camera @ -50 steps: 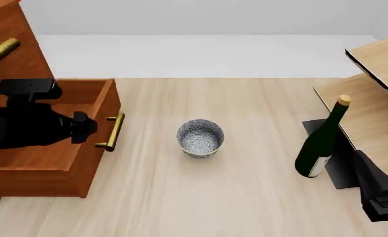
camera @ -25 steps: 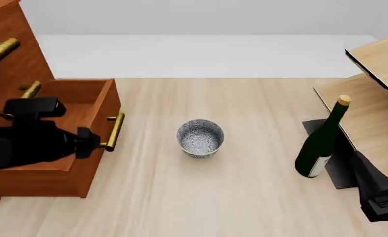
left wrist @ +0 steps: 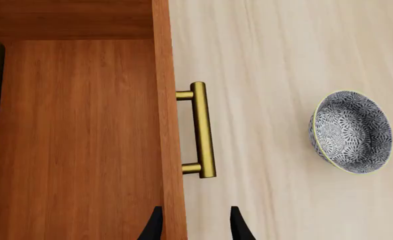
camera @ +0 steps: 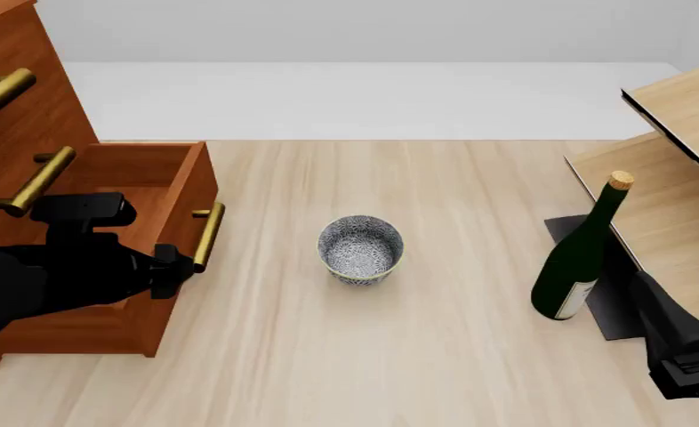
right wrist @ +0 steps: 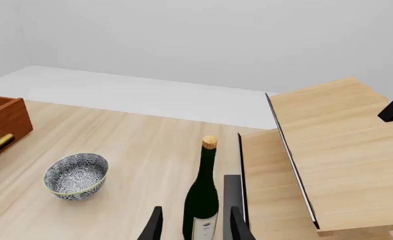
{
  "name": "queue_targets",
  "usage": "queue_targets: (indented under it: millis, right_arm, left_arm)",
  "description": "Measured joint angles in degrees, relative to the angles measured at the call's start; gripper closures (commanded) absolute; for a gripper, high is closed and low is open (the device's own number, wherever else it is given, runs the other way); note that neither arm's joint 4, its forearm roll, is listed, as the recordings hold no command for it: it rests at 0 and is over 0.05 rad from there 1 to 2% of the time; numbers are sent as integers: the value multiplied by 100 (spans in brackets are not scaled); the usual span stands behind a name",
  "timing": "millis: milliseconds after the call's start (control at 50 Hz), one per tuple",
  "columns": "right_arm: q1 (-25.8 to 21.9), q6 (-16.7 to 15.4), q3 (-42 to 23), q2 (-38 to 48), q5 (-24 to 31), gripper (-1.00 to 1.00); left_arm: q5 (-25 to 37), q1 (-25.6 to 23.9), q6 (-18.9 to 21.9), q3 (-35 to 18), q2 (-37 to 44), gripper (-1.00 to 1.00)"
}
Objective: Put the wine bottle in the bottom drawer of the cabinet.
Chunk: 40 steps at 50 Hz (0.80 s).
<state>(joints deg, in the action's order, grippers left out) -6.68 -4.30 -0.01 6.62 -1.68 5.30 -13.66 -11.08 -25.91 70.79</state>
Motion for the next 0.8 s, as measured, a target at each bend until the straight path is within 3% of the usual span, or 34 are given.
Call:
queue_targets:
  millis: [300,800]
  right_arm:
    - [0,10,0,-7,9,-100]
    - [-16,10,0,-38,37,-100]
  left_arm:
    - [-355,-59,-55,118,243,-100]
    - [-437,-397,-231,159,215,-100]
